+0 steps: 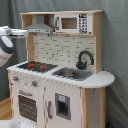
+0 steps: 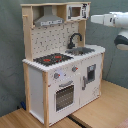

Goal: Play with the kitchen

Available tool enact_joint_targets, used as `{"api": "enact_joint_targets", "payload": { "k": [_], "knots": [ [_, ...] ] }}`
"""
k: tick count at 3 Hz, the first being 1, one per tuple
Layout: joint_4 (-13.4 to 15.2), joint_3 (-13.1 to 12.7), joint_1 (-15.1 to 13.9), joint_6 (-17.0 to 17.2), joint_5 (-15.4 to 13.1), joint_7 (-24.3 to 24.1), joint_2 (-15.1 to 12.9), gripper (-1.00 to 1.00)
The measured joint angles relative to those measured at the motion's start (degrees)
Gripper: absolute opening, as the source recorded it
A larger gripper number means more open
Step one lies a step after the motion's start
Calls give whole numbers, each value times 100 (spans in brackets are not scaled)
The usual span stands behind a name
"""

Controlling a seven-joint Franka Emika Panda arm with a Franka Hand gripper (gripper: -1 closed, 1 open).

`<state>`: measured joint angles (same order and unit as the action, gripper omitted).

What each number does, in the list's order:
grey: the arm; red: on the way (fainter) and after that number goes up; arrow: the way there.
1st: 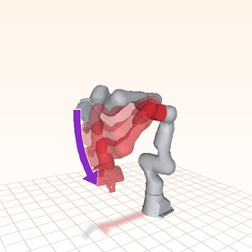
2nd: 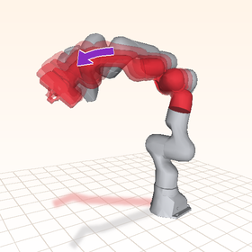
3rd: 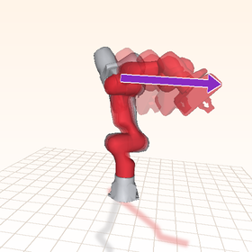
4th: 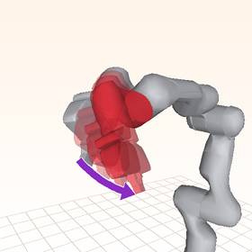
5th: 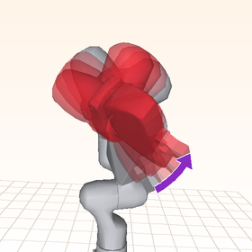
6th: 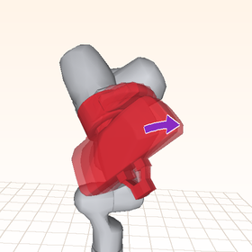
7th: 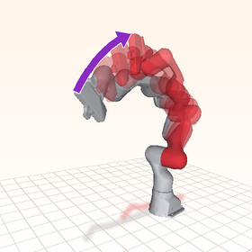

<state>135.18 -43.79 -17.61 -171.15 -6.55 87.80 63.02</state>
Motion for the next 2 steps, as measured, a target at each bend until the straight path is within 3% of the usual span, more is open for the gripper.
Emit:
{"api": "enact_joint_targets", "payload": {
  "k": [2],
  "knots": [
    [-161, 178, -409, -412, -4, 814, -806, 100]
  ]
}}
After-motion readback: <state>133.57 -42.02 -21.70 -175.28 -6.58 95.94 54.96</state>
